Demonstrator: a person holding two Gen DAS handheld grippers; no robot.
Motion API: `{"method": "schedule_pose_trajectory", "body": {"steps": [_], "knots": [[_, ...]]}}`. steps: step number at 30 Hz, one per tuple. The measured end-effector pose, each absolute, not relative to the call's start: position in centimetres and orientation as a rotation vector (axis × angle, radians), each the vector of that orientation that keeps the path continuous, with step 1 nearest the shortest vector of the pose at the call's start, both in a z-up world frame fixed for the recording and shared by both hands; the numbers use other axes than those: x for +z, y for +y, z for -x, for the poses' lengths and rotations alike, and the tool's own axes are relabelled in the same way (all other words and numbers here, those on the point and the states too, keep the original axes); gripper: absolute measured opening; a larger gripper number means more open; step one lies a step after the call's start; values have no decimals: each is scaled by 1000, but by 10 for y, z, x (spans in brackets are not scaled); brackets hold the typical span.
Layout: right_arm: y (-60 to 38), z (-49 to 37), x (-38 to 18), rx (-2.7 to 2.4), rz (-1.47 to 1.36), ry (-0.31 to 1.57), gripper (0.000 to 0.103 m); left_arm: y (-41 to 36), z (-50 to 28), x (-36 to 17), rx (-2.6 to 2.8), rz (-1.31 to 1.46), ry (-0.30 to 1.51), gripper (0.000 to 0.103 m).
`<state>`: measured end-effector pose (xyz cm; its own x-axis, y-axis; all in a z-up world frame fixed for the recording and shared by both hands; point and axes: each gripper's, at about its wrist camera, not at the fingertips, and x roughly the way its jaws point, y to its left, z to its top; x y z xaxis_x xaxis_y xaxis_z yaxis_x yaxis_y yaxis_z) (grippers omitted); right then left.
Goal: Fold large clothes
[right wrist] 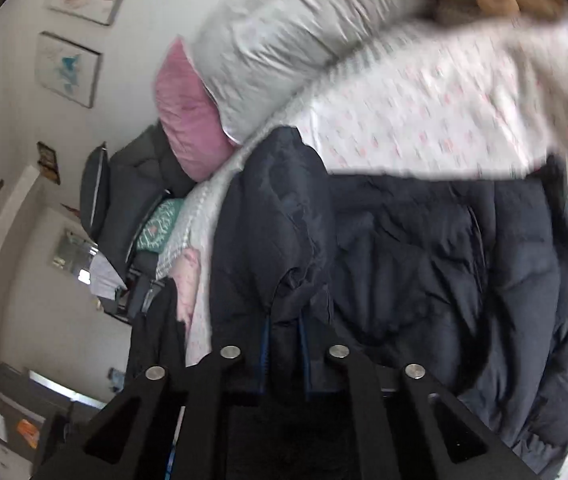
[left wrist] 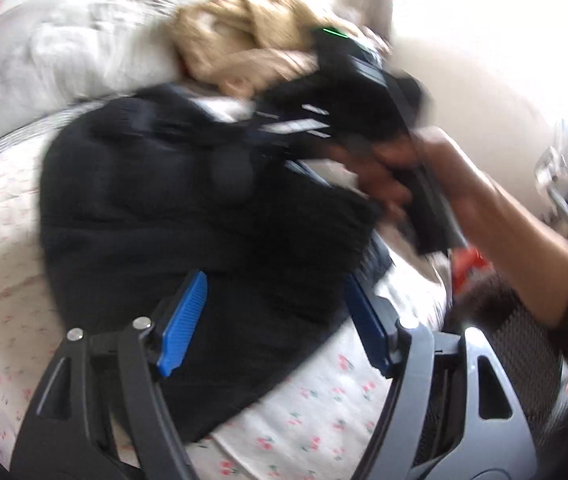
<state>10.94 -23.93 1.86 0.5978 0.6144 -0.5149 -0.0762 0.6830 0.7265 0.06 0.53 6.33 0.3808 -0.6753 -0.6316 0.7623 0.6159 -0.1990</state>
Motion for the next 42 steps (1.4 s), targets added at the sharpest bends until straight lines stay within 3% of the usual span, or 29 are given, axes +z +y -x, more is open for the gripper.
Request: {"method": "schedule_pose_trajectory", "body": {"steps": [6,10,15,16,18,19,20,28,34,36,37,38,42], "knots": [[-231,-54,66,388,-495,758,10,28,-32,66,-809,80,724,71],[-246,-35,34,276,-455,930,10,1,-46,42,-832,85,826,71],[-276,-21,4,236,-505,1007,22,-31,-44,24,-861,-14,871,71],[-284,-19,6,237,-538,1000,27,-34,-43,23,-863,-25,874,71],[-302,-8,17,208,-567,971,64,-40,-40,23,-866,-28,882,71],[-310,-5,22,168,-574,941,94,-39,-43,24,-866,-25,884,72],[-314,-4,25,138,-583,916,97,-39,-43,24,-865,-24,885,71],[-321,-35,-4,202,-836,1013,97,-41,-39,16,-862,-34,888,72],[-280,-61,13,232,-733,951,95,-48,-36,13,-857,-48,876,74],[-265,-70,12,217,-651,939,77,-50,-34,14,-846,-62,862,78],[-257,-73,13,207,-591,934,45,-51,-32,16,-832,-81,850,81],[-250,-79,15,208,-530,923,31,-52,-32,18,-820,-96,842,81],[-246,-81,39,259,-450,820,20,-40,-38,37,-794,-49,831,81]]}}
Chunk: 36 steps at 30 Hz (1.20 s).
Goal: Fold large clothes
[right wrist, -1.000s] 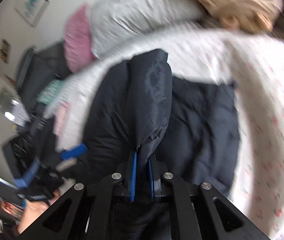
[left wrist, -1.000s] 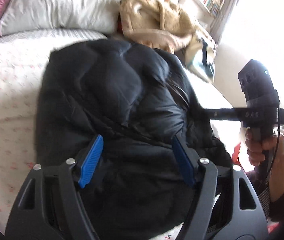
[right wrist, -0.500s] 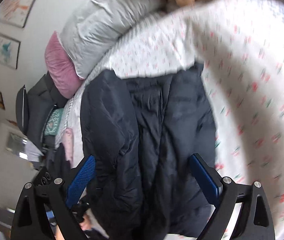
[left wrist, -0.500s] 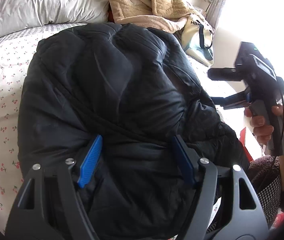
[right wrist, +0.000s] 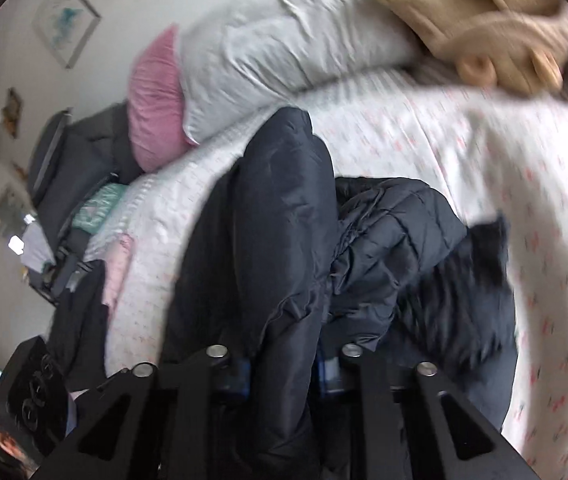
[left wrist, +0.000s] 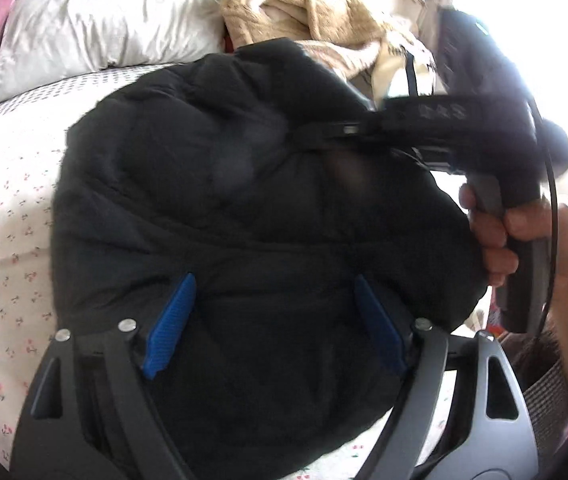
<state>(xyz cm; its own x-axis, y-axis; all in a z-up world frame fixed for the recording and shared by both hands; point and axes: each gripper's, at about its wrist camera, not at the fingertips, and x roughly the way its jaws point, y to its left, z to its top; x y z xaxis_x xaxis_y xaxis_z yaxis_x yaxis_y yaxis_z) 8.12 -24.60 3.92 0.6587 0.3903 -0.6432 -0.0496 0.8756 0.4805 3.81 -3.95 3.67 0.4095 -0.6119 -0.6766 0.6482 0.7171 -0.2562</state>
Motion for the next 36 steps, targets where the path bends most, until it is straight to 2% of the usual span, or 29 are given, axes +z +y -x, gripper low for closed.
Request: {"method": "schedule_pose_trajectory", "body": {"steps": [3,4,7,9,10,11,13,16,22,28,29,32,36], "knots": [[-266,-60,67,288,-462,738,19,-17,-48,54,-750,41,804,85],[-276,-52,71,284,-468,720,19,-11,-50,57,-739,62,796,91],[-310,-38,60,239,-501,755,22,9,-65,61,-692,128,798,97],[-330,-34,36,169,-535,837,33,16,-74,56,-670,156,831,97],[-339,-35,20,115,-544,904,49,18,-82,49,-653,175,868,97],[-348,-36,-2,59,-549,994,74,19,-87,43,-644,187,901,98],[-361,-38,-39,29,-620,1118,95,20,-100,27,-646,218,990,98],[-372,-37,-56,81,-783,1176,96,19,-113,5,-639,253,1110,98],[-382,-30,-36,196,-888,1078,97,39,-122,-14,-667,438,1190,99],[-384,-38,-75,218,-1013,1155,97,41,-132,-55,-716,647,1296,102],[-387,-37,-82,226,-1035,1161,101,41,-133,-61,-726,688,1314,102],[-393,-37,-101,250,-1099,1159,103,36,-133,-83,-763,817,1391,103],[-396,-42,-111,296,-1129,1131,101,32,-129,-85,-770,834,1386,103]]}}
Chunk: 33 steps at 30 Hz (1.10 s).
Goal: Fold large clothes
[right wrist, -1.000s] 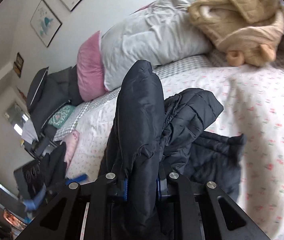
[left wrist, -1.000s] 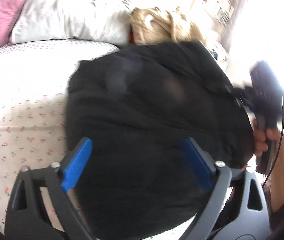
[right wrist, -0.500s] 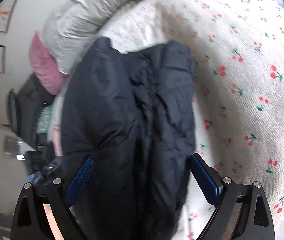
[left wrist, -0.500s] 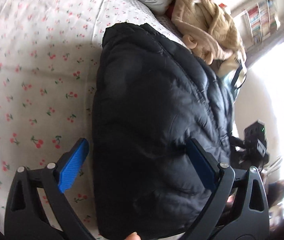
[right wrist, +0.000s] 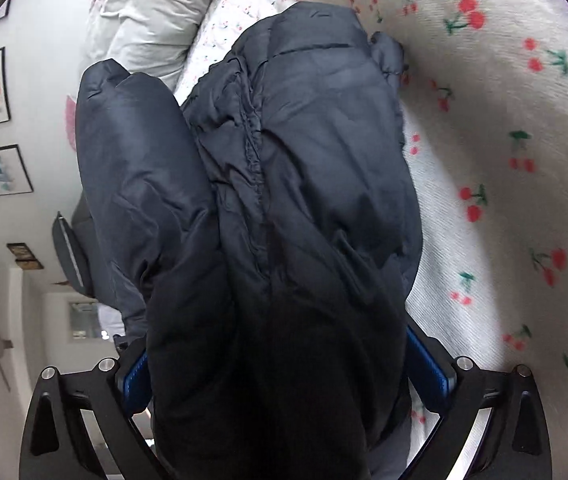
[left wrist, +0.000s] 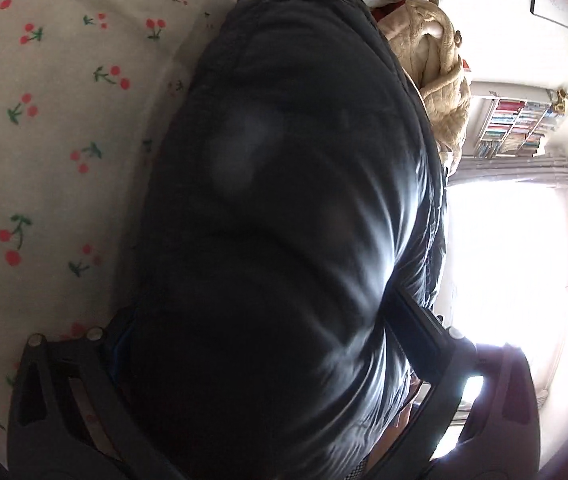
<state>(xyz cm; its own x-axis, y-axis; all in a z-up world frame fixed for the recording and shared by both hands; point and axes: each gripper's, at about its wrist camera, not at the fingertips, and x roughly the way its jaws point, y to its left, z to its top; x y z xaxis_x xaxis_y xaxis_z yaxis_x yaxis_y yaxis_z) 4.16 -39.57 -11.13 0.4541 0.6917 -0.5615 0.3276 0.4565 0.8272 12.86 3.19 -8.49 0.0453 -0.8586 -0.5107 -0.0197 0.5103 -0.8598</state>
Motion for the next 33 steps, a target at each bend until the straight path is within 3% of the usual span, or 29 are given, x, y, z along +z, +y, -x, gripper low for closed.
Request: {"method": "schedule_pose_trajectory", "body": {"steps": [2,5,8,16,18,19,20,22,24,25,28,33], "knots": [[-402,-39,-112,316,-1157,1078,76,28,-128,-75,-763,798,1356,93],[-410,-31,-97,356,-1176,952,48,22,-126,-50,-775,740,1283,82],[-422,-24,-74,404,-1144,837,37,13,-126,-34,-812,727,1229,76],[-445,24,16,415,-897,520,36,-26,-126,16,-1010,740,969,74],[-454,42,29,368,-843,480,36,-43,-127,22,-1031,716,936,77],[-452,45,33,333,-828,478,40,-53,-128,23,-1006,678,940,87],[-458,48,30,270,-819,491,45,-63,-130,21,-967,631,959,95],[-459,44,8,95,-813,605,60,-83,-136,5,-853,497,1037,96],[-466,36,-26,-117,-772,810,65,-90,-139,-19,-751,403,1132,96],[-469,32,-46,-154,-790,897,73,-91,-138,-34,-710,379,1174,98],[-475,37,-51,-110,-896,896,73,-80,-134,-36,-687,403,1167,98],[-457,56,-8,-211,-715,806,77,-61,-124,-10,-601,335,1104,98]]}}
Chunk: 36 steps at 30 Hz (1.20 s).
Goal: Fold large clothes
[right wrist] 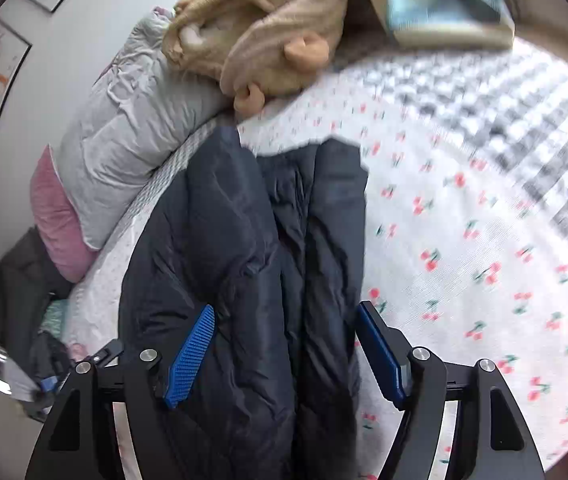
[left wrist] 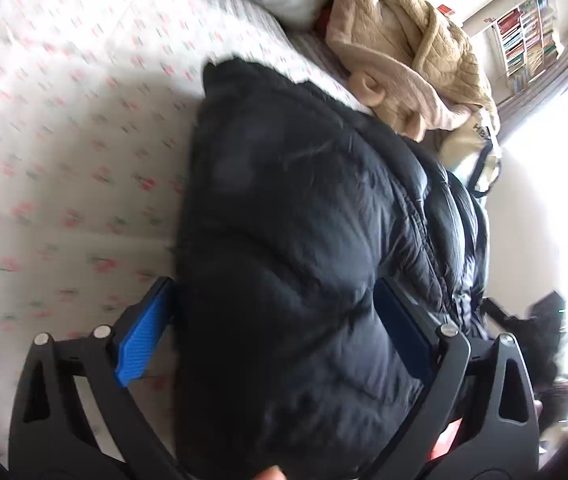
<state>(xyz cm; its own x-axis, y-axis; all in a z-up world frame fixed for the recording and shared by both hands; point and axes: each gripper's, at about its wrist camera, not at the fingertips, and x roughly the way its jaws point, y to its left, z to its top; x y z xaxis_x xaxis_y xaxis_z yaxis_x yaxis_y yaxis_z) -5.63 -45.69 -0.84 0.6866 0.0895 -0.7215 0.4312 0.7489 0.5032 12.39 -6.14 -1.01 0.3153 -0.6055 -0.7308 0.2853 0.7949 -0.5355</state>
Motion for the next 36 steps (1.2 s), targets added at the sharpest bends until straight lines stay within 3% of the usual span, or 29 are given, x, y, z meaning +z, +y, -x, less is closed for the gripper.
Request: {"method": "schedule_pose_trajectory", "body": {"steps": [2,10,24,36], "knots": [[-447,57,8,-256,-632,782,85,-60,-119,3,-550,263,1078,98],[-372,65,67,-327,-337,778,99,-62,-78,31,-399,41,1011,102],[-295,116,5,-462,-249,960,99,-82,21,30,-415,-115,996,102],[-283,116,-1,-459,-232,974,99,-96,32,17,-413,-144,1017,102]]}}
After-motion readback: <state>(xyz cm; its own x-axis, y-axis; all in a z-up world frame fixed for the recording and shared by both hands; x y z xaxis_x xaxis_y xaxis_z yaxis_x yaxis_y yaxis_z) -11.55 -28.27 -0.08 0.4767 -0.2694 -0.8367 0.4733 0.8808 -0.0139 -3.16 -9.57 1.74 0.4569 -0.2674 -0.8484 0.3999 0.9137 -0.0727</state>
